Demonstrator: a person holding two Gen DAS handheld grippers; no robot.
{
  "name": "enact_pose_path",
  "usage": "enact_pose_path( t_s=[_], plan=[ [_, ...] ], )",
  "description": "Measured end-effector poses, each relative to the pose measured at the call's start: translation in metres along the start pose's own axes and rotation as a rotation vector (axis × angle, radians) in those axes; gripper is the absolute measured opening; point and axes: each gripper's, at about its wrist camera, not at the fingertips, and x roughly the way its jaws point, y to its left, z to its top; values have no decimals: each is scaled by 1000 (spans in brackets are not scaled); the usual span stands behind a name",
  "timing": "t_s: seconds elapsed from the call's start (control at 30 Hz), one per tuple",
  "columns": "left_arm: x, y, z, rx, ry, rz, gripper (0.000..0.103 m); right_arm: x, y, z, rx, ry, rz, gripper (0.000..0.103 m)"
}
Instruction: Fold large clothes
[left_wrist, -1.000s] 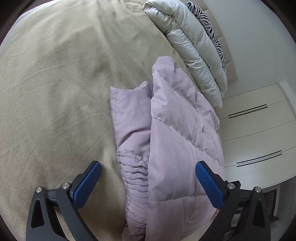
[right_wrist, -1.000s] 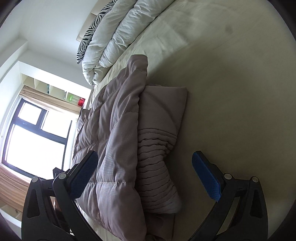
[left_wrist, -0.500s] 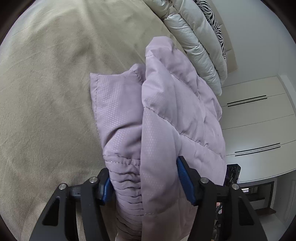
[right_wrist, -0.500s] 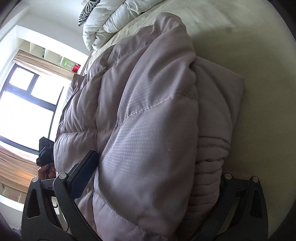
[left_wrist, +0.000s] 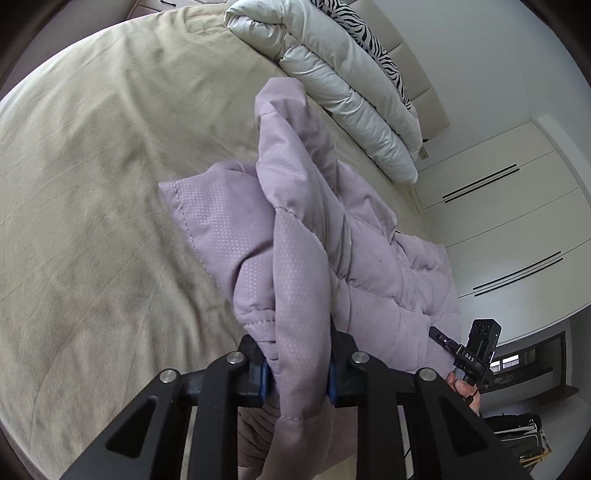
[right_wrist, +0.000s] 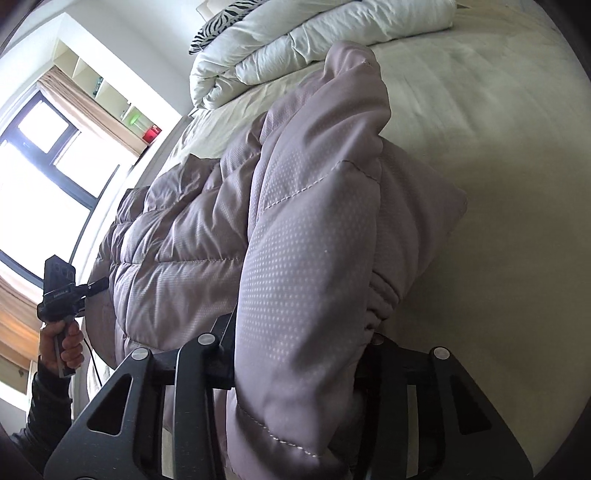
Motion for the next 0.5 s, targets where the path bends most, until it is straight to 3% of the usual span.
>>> enact_pose_path(
  t_s=[0.37, 0.5],
  plan=[
    [-80, 3, -98, 14, -19, -31, 24, -67, 59, -75, -69, -23, 77, 35],
    [-82, 29, -126, -48, -6, -34, 25, -80, 42, -117, -20, -1, 113, 35]
  ],
)
